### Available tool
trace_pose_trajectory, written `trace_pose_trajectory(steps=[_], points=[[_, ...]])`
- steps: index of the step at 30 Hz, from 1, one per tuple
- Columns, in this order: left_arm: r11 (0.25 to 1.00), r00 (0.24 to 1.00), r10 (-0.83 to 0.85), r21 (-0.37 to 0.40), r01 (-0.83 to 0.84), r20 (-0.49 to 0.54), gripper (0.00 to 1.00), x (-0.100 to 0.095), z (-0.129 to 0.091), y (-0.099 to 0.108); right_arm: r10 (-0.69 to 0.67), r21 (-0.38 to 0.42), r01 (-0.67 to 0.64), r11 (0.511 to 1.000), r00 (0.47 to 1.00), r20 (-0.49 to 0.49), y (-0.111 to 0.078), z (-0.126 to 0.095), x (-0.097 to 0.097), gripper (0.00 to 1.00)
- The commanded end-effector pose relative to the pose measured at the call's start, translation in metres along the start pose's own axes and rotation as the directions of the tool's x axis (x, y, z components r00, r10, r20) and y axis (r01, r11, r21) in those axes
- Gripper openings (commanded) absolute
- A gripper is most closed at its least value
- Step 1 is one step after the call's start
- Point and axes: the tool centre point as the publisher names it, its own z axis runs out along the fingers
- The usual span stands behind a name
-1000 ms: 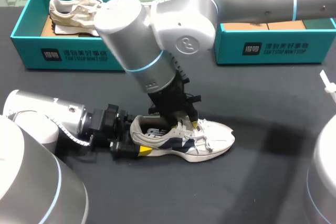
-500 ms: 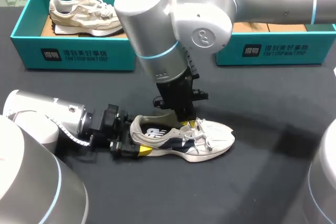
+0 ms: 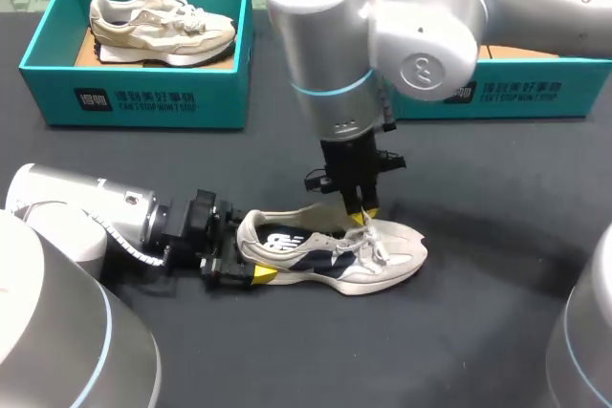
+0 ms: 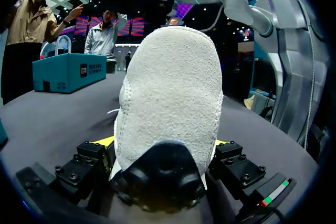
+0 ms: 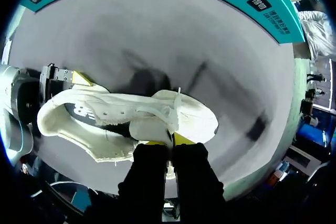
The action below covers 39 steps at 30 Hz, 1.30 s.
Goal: Take the shoe out of the shoebox, open the shoe tongue, remove and reinsert the insole, then place the shoe into the shoebox
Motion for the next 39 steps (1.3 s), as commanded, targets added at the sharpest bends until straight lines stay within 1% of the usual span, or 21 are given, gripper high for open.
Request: trace_pose_trajectory(steps=[1, 14, 15, 18, 22, 23, 24, 29, 33, 34, 37, 38, 39], points=[[1.0, 1.0, 0.0, -0.001, 0.0, 0.0, 0.0, 0.0, 0.003, 0.004, -0.015, 0.008, 0.019, 1.0, 0.931, -0.364, -0.009, 0.003, -0.044, 0.0], [1.0, 1.0, 0.0, -0.001, 0.0, 0.0, 0.0, 0.0, 0.003, 0.004, -0.015, 0.008, 0.019, 1.0, 0.931, -0.364, -0.009, 0.003, -0.044, 0.0], [1.0, 1.0, 0.0, -0.001, 0.0, 0.0, 0.0, 0.0, 0.003, 0.004, -0.027, -0.007, 0.026, 1.0, 0.917, -0.399, -0.01, 0.004, -0.048, 0.0], [1.0, 1.0, 0.0, -0.001, 0.0, 0.0, 0.0, 0.0, 0.003, 0.004, -0.024, -0.005, 0.025, 1.0, 0.899, -0.438, -0.012, 0.003, -0.059, 0.0], [1.0, 1.0, 0.0, -0.001, 0.0, 0.0, 0.0, 0.0, 0.003, 0.004, -0.004, 0.029, 0.021, 0.999, 0.876, -0.483, -0.014, 0.008, -0.07, 0.0], [1.0, 1.0, 0.0, -0.001, 0.0, 0.0, 0.0, 0.0, 0.003, 0.004, 0.005, 0.045, 0.02, 0.999, 0.874, -0.486, -0.013, 0.01, -0.07, 0.0], [1.0, 1.0, 0.0, -0.001, 0.0, 0.0, 0.0, 0.0, 0.003, 0.004, 0.005, 0.048, 0.023, 0.999, 0.862, -0.507, -0.013, 0.013, -0.072, 0.0], [1.0, 1.0, 0.0, -0.001, 0.0, 0.0, 0.0, 0.0, 0.003, 0.004, 0.02, 0.083, 0.03, 0.996, 0.837, -0.546, -0.01, 0.026, -0.073, 0.0], [1.0, 1.0, 0.0, -0.001, 0.0, 0.0, 0.0, 0.0, 0.003, 0.004, 0.022, 0.089, 0.036, 0.995, 0.815, -0.579, -0.01, 0.034, -0.073, 0.0], [1.0, 1.0, 0.0, -0.001, 0.0, 0.0, 0.0, 0.0, 0.003, 0.004, 0.017, 0.085, 0.042, 0.996, 0.803, -0.596, -0.01, 0.037, -0.073, 0.0], [1.0, 1.0, 0.0, -0.001, 0.0, 0.0, 0.0, 0.0, 0.003, 0.004, 0.025, 0.091, 0.04, 0.995, 0.792, -0.61, -0.011, 0.041, -0.073, 0.0], [1.0, 1.0, 0.0, -0.001, 0.0, 0.0, 0.0, 0.0, 0.003, 0.004, 0.03, 0.096, 0.037, 0.995, 0.79, -0.612, -0.011, 0.042, -0.073, 0.03], [1.0, 1.0, 0.0, -0.001, 0.0, 0.0, 0.0, 0.0, 0.003, 0.004, 0.034, 0.099, 0.035, 0.994, 0.79, -0.612, -0.012, 0.043, -0.073, 0.15]])
